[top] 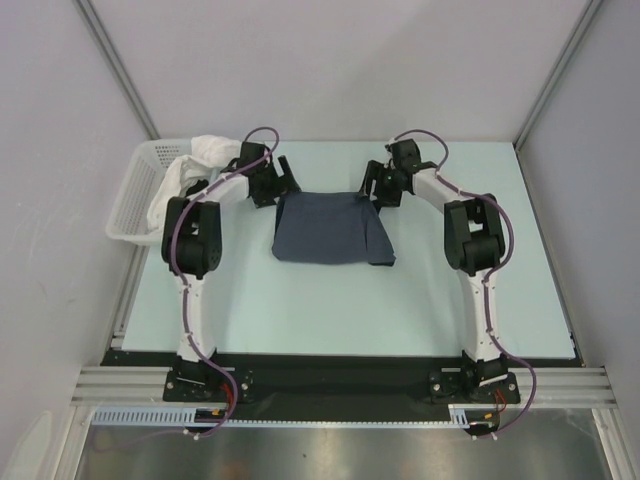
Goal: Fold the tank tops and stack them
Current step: Neatly place the folded tank top to the corner
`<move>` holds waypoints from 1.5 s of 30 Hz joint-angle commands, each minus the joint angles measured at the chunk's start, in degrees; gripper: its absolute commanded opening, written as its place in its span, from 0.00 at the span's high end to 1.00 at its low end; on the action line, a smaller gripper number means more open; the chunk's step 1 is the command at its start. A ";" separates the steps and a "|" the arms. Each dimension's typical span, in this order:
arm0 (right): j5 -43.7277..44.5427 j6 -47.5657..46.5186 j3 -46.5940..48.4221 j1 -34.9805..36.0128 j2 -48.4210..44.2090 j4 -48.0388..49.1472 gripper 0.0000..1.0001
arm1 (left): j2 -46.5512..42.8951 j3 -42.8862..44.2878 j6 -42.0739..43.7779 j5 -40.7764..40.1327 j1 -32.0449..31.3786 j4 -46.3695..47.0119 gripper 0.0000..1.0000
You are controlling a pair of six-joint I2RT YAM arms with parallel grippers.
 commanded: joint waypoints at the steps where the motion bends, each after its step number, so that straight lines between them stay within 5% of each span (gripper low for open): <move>1: -0.18 -0.87 -4.23 -1.32 -6.21 -0.06 0.24 | -5.67 -2.50 0.81 0.80 0.53 0.96 0.00; 13: 14.58 -1.40 -27.44 3.87 -28.20 0.22 0.12 | -25.36 -22.97 1.95 -2.81 0.00 2.18 0.00; 31: 7.20 0.80 -12.23 5.89 -7.90 -1.64 0.10 | -32.75 -32.56 2.30 -2.19 -3.69 2.18 0.01; 37: 7.38 1.06 -12.94 7.21 -7.72 -2.07 0.39 | -34.85 -33.61 2.57 -2.72 -3.61 1.12 0.01; 42: 6.25 2.54 -13.11 4.15 -7.46 -1.46 0.95 | -36.97 -35.28 2.22 -2.98 -3.69 1.30 0.01; 45: 4.74 2.91 -14.69 -0.15 -8.51 -0.23 1.00 | -38.29 -36.16 2.22 -2.89 -3.69 1.30 0.01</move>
